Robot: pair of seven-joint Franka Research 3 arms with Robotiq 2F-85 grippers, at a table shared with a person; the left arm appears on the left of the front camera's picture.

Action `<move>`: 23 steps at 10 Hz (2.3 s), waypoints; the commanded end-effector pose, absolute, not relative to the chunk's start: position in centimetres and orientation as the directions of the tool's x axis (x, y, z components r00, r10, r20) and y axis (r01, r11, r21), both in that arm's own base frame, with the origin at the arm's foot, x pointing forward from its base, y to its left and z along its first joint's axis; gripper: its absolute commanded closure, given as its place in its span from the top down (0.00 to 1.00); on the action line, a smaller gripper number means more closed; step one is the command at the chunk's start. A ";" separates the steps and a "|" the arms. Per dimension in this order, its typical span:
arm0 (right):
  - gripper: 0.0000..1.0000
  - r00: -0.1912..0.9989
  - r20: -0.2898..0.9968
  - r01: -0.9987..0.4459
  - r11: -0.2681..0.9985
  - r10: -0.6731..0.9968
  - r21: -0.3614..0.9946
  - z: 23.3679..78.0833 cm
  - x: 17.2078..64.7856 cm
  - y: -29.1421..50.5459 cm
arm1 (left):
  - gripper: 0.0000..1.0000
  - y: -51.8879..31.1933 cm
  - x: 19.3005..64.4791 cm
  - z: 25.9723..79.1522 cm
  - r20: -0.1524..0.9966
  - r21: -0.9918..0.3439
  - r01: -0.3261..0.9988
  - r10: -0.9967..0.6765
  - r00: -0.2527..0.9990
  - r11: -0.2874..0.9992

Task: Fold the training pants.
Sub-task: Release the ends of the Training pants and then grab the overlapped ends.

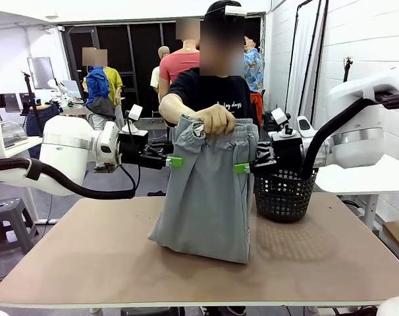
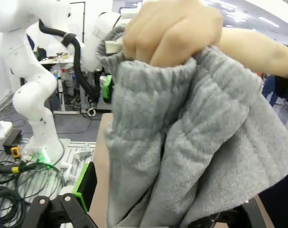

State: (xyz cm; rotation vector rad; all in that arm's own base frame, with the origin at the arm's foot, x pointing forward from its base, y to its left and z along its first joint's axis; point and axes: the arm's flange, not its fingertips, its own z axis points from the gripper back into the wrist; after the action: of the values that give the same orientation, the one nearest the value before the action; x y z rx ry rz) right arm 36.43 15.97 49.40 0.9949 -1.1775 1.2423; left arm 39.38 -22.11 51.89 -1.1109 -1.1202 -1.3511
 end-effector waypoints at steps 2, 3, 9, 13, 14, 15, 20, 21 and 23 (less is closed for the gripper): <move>1.00 -0.068 0.992 -0.974 0.209 0.110 -0.090 48.4 36.5 17.3 | 1.00 -21.7 39.8 52.0 0.988 0.035 0.999 -0.151 -0.035 -0.001; 1.00 -0.071 0.993 -0.971 0.222 0.092 -0.090 48.5 36.6 17.2 | 1.00 -21.4 39.9 51.6 0.987 0.011 1.000 -0.159 -0.009 0.013; 1.00 -0.049 0.997 -0.980 0.188 0.061 -0.059 49.3 37.5 17.7 | 1.00 -20.6 40.4 50.8 0.989 0.017 0.992 -0.147 0.002 0.126; 1.00 -0.060 0.997 -0.987 0.149 0.052 -0.067 50.1 38.2 18.5 | 1.00 -21.4 40.6 51.3 0.995 0.022 0.998 -0.103 -0.016 0.059; 1.00 -0.056 0.998 -0.990 0.130 0.038 -0.060 50.4 38.1 18.7 | 1.00 -21.9 40.4 51.6 0.998 -0.003 1.000 -0.067 0.002 -0.011; 1.00 -0.060 0.998 -0.991 0.120 0.025 -0.063 50.6 38.4 18.9 | 1.00 -22.3 40.2 51.8 0.998 -0.013 0.999 -0.068 0.010 -0.044; 1.00 -0.029 1.000 -0.995 0.095 0.002 -0.029 50.5 39.3 19.6 | 1.00 -24.3 40.1 51.7 0.992 -0.059 0.996 -0.114 0.052 -0.060; 1.00 -0.030 1.000 -0.996 0.088 -0.005 -0.029 50.6 39.4 19.6 | 1.00 -25.0 39.8 51.6 0.992 -0.074 0.995 -0.112 0.066 -0.070; 1.00 -0.029 1.000 -0.996 0.090 0.000 -0.029 50.7 39.8 19.3 | 1.00 -26.6 39.0 51.4 0.988 -0.092 0.992 -0.131 0.081 -0.084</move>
State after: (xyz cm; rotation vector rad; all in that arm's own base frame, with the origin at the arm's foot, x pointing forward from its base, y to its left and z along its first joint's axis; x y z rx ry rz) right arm 39.24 19.15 50.31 1.1054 -1.2652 1.1723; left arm 38.84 -25.38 51.02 -1.2315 -1.0366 -1.2717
